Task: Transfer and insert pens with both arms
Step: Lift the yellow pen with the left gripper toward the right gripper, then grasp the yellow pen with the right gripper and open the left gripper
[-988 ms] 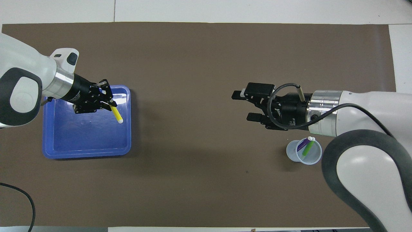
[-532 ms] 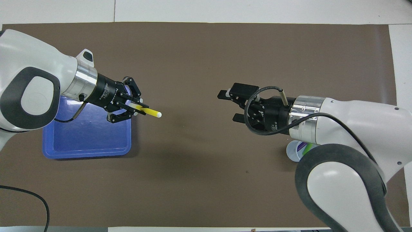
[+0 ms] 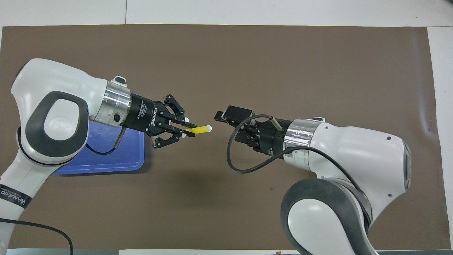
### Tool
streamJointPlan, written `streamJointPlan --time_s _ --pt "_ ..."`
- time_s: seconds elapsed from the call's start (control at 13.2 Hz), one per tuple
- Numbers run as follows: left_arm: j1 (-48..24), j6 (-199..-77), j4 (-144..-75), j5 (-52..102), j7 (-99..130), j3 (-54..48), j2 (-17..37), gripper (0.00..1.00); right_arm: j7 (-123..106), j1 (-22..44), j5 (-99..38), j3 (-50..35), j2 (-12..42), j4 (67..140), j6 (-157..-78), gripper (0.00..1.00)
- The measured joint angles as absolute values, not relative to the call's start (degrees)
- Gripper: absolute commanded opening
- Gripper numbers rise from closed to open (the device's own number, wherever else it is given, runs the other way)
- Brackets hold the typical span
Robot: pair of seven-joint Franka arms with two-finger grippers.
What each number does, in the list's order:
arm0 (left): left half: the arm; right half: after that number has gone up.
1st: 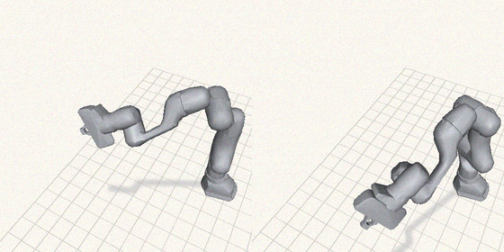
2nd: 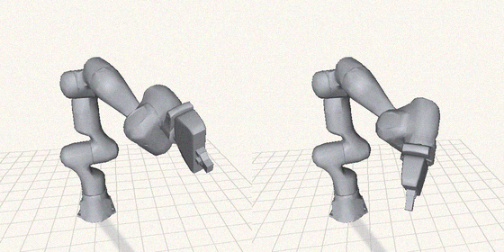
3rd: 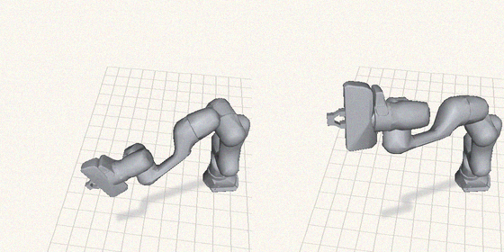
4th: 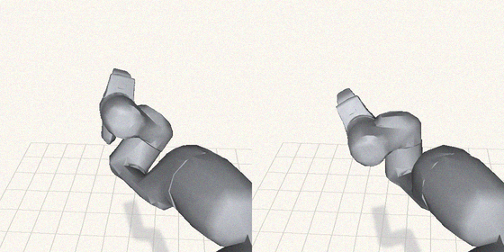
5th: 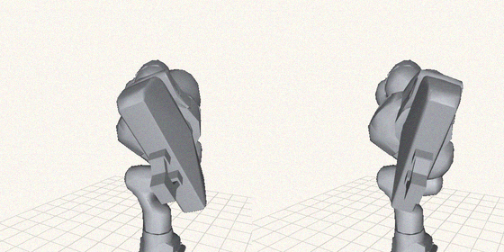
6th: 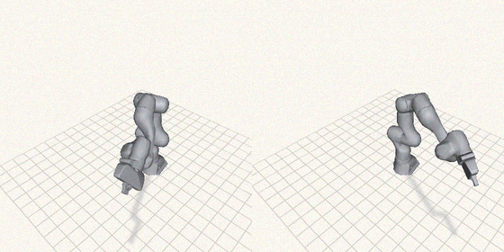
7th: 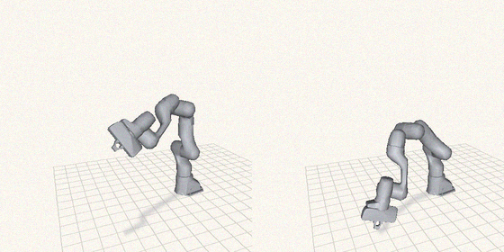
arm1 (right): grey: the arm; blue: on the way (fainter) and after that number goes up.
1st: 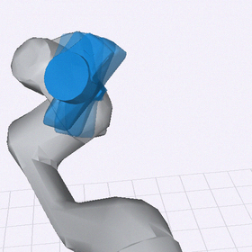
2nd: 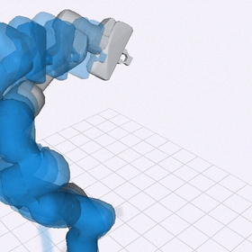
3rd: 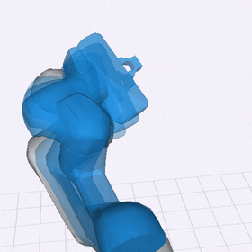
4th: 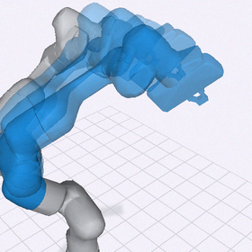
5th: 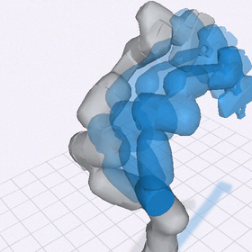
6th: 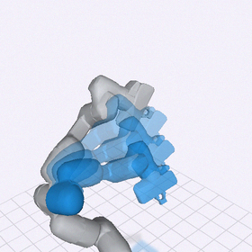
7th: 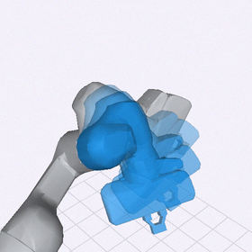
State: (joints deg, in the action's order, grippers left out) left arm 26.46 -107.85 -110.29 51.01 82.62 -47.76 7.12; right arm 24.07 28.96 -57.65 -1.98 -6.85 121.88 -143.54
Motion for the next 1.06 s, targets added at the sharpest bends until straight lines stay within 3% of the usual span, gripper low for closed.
streamJointPlan --time_s 0.38,0.46,0.76,0.84,0.91,0.99,1.06 --pt "24.1 -110.5 -112.1 54.4 84.1 -47.8 5.5 0.0 19.6 30.6 -53.6 -2.0 -5.3 122.1 -143.5 1.0" --pt "23.5 -110.9 -112.1 54.4 84.3 -47.8 5.4 0.0 19.4 30.7 -52.7 -2.0 -5.2 122.1 -143.5 0.94" --pt "22.7 -111.5 -112.1 54.5 84.4 -47.8 5.4 0.0 18.8 30.7 -50.5 -2.0 -5.2 122.1 -143.5 0.59" --pt "22.7 -111.5 -112.1 54.5 84.4 -47.8 5.4 0.0 18.8 30.7 -50.3 -2.0 -5.2 122.1 -143.5 0.39" --pt "22.7 -111.5 -112.1 54.5 84.4 -47.8 5.4 0.0 18.7 30.7 -50.3 -2.0 -5.2 122.0 -143.5 0.1" --pt "22.7 -111.5 -112.1 54.5 84.4 -47.8 5.4 0.0 18.7 30.7 -50.3 -2.0 -5.2 122.0 -143.5 0.0" --pt "22.7 -111.5 -112.1 54.5 84.4 -47.8 5.4 0.0 18.7 30.7 -50.3 -2.0 -5.2 122.1 -143.5 0.0"
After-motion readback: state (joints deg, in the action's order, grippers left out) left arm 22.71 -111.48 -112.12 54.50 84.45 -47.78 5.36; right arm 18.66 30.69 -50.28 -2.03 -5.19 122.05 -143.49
